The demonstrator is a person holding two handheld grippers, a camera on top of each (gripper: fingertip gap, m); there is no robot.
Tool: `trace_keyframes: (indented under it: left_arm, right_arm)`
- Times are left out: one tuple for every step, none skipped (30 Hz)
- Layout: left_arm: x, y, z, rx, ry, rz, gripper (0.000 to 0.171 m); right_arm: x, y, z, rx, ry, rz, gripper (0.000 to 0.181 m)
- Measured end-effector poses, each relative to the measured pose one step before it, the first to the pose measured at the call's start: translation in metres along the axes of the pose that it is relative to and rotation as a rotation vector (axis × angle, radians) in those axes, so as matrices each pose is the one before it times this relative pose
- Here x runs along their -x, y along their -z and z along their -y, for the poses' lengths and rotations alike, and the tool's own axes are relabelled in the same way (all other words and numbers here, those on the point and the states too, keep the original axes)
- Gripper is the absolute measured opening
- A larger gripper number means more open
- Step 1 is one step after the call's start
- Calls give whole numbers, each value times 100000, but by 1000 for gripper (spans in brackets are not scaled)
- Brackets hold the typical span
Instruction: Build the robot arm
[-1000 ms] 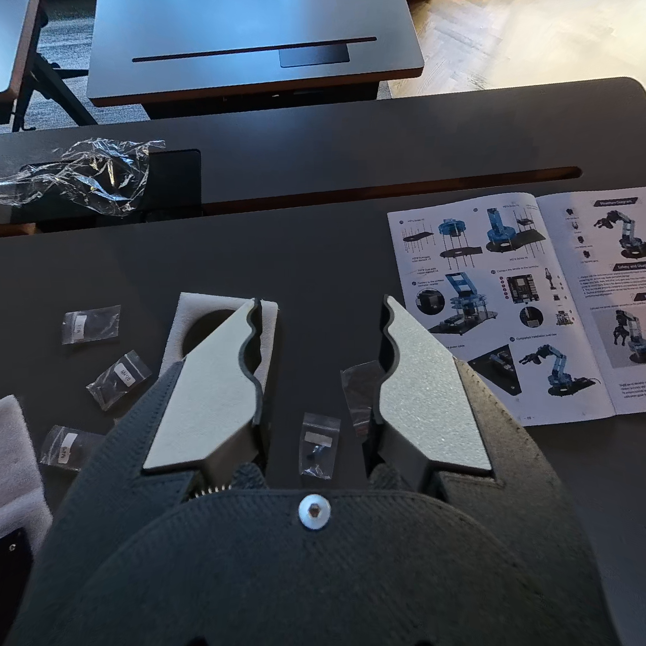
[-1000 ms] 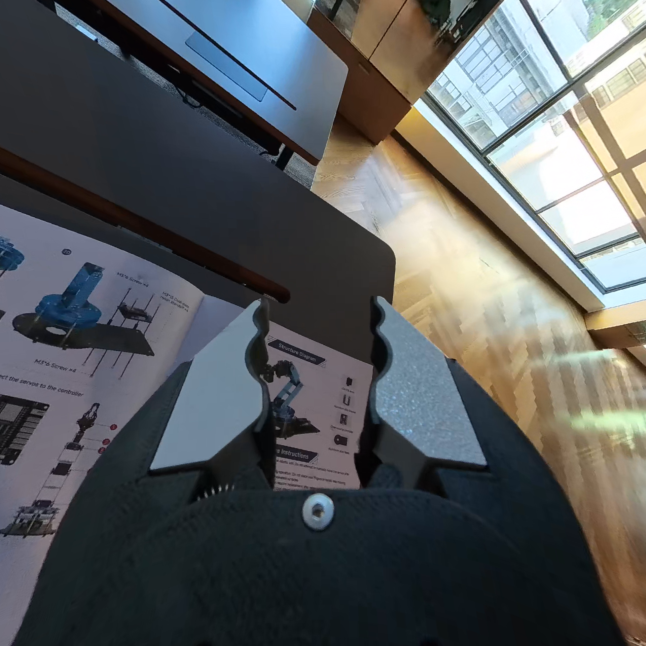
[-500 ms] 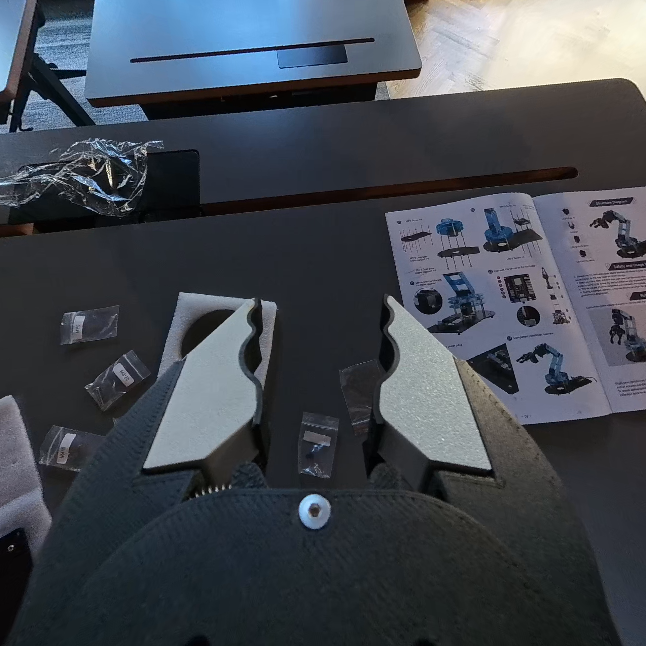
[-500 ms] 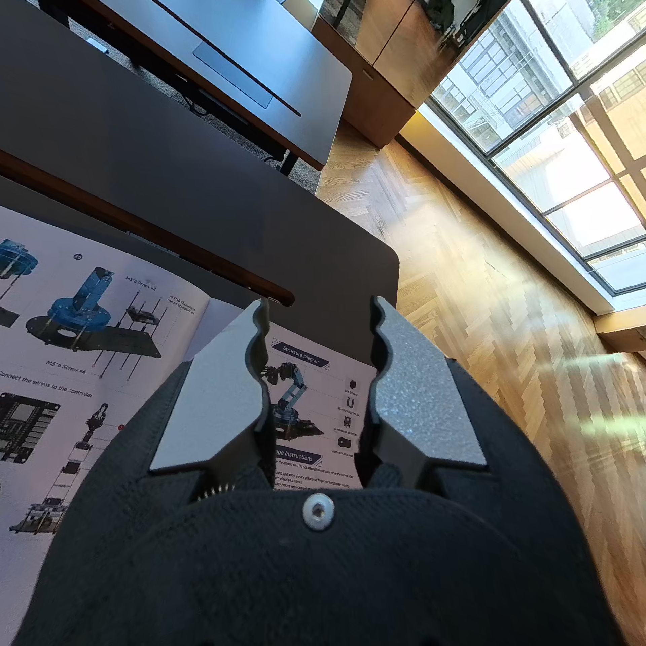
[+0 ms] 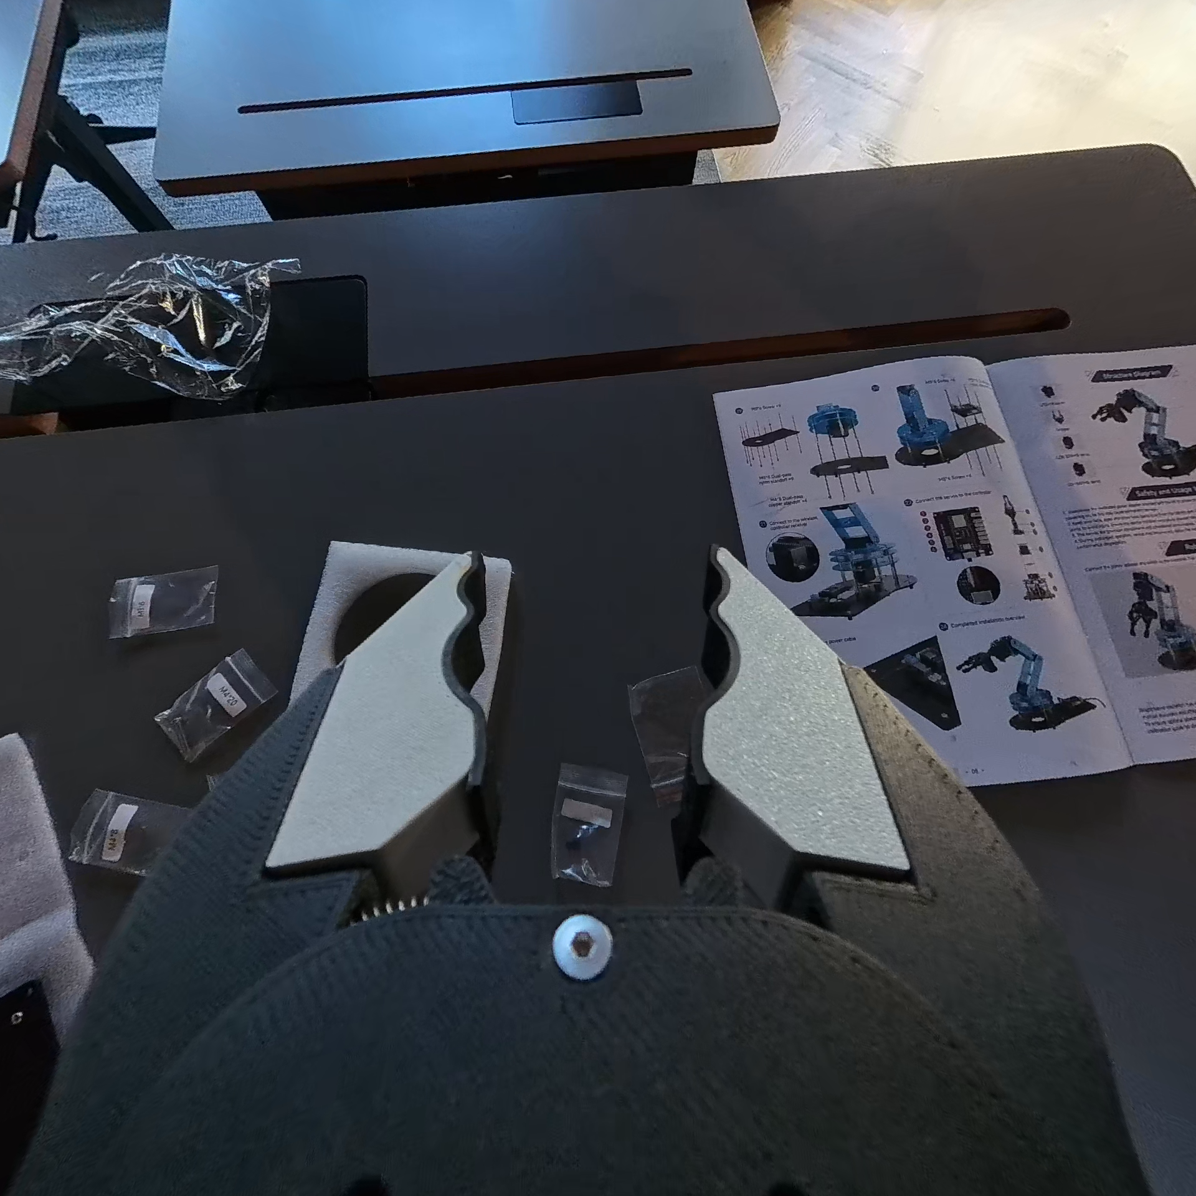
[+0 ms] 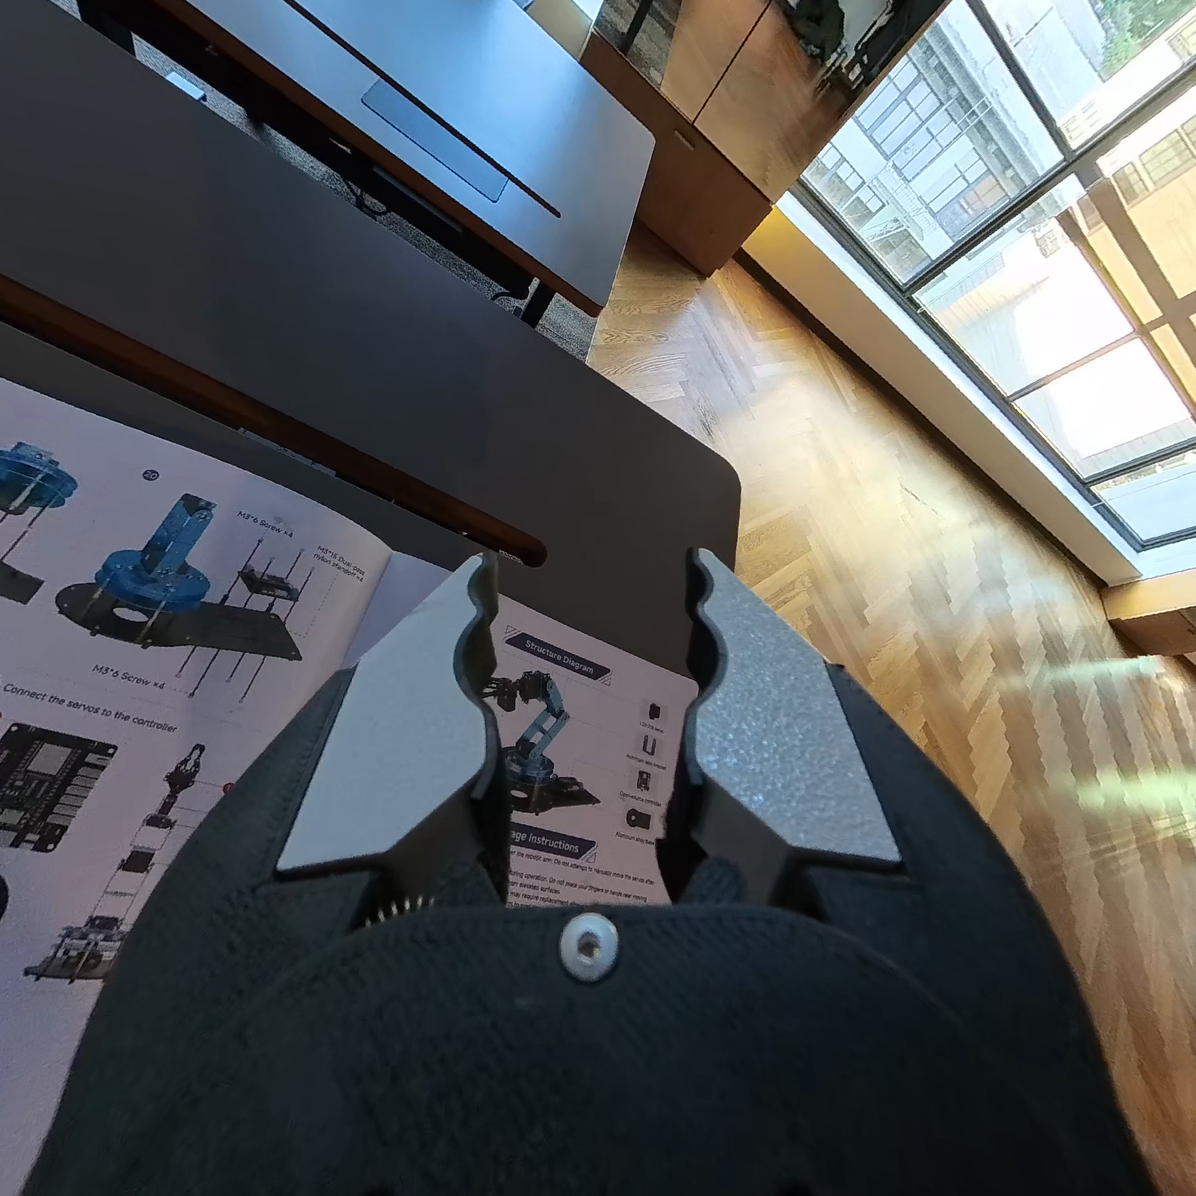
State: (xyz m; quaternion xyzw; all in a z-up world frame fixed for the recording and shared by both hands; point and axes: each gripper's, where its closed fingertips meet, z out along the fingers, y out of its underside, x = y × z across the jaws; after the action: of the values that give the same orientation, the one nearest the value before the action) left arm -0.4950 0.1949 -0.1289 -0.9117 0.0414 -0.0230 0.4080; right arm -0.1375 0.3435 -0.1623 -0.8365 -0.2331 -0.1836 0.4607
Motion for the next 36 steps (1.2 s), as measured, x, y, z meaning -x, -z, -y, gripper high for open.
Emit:
trace_keyframes:
  left_arm:
    - [17, -20, 4, 8, -40, 15, 67]
    - [-1, -40, -7, 25, -1, -101, 67]
    - [-31, -42, -11, 113, -33, -194, 67]
    - [-6, -40, -36, 239, -108, -60, 67]
    - [17, -17, -46, 271, -124, 117, 67]
    - [32, 23, -8, 8, -73, 132, 67]
    - [43, 38, 43, -307, 89, 96, 67]
    - [55, 45, 61, -431, 214, 112, 67]
    - [78, 13, 59, -383, 178, 165, 67]
    - [70, -22, 19, -160, 82, 180, 67]
    - [60, -84, -14, 99, -22, 226, 67]
    - [62, -121, -37, 308, -122, 382, 67]
    - [61, -138, -43, 414, -339, 611, 67]
    - [116, -141, 7, 181, -586, 1029, 67]
    - [187, -124, 85, -302, -637, 1537, 67]
    - [201, -131, 143, -611, -565, 1679, 67]
    - [128, -132, 126, -524, -558, 1381, 67]
    - [71, -126, 119, -455, -630, 1164, 67]
    - [85, -136, 145, -622, -724, 1363, 67]
    - [107, -118, 116, -399, -854, 1605, 67]
    - [92, -88, 61, -138, -952, 1535, 68]
    - [67, -60, 119, -469, -969, 1258, 68]
    - [55, -35, 143, -727, -787, 1042, 68]
    - [47, -3, 129, -638, -553, 799, 68]
    - [37, 15, 130, -758, -522, 447, 68]
    - [52, 19, 168, -979, -416, 444, 68]
    - [118, 24, 171, -1036, -196, 656, 68]
    - [138, 23, 181, -1153, -120, 763, 68]
    - [155, 18, 192, -1228, -105, 886, 68]
    - [162, 42, 187, -1198, -167, 955, 68]
    - [155, 24, 204, -1300, -317, 981, 68]
    - [184, 24, 193, -1319, -372, 1095, 69]
    - [205, 9, 158, -1112, -305, 1231, 69]
    - [215, -32, 106, -849, -228, 1195, 70]
    - [177, -63, 36, -461, -185, 875, 70]
    - [119, -104, -55, 99, -64, 485, 71]
  right_arm:
    - [50, 5, 29, -53, 163, 32, 56]
    - [57, 15, 31, -91, 104, 132, 56]
    - [62, 27, 21, -53, 87, 143, 57]
    - [44, 20, 39, -95, 76, 63, 57]
    - [44, 38, 45, -158, 116, 87, 57]
    - [35, 34, 41, -93, 37, -2, 57]
    - [48, 26, 31, -111, 88, 140, 57]
    - [46, 29, 26, -72, 77, 125, 56]
    - [44, 12, 18, 0, 85, 107, 57]
    - [62, 19, 17, -23, 64, 207, 57]
    - [64, 24, 17, -15, -16, 280, 57]
    - [60, 24, 22, -14, 12, 203, 57]
    - [59, 44, 42, -123, -23, 217, 57]
    - [85, 56, 65, -217, -93, 423, 57]
    - [108, 86, 71, -191, -111, 556, 57]
    - [114, 86, 71, -186, -219, 544, 57]
    - [122, 103, 91, -226, -302, 552, 57]
    - [160, 112, 94, -273, -169, 691, 57]
    - [128, 118, 105, -264, -159, 439, 57]
    - [129, 124, 117, -298, -92, 335, 57]
    - [166, 116, 128, -344, -68, 455, 57]
    - [189, 114, 119, -292, -17, 548, 57]
    - [194, 103, 117, -297, 155, 473, 57]
    - [168, 103, 117, -289, 211, 313, 57]
    - [188, 83, 114, -291, 204, 344, 57]
    - [224, 79, 120, -333, 165, 582, 57]
    - [242, 59, 117, -293, 143, 701, 57]
    - [207, 39, 65, -91, 109, 487, 57]
    - [199, 37, 62, -37, 311, 382, 57]
    - [177, 29, 52, -56, 363, 274, 57]
    - [164, 38, 59, -80, 207, 288, 57]
    - [181, 42, 76, -179, 77, 527, 57]
    - [176, 35, 69, -144, -9, 529, 57]
    - [142, 54, 68, -182, 11, 339, 58]
    - [127, 57, 97, -289, 2, 296, 58]
    - [177, 57, 83, -239, 92, 491, 58]
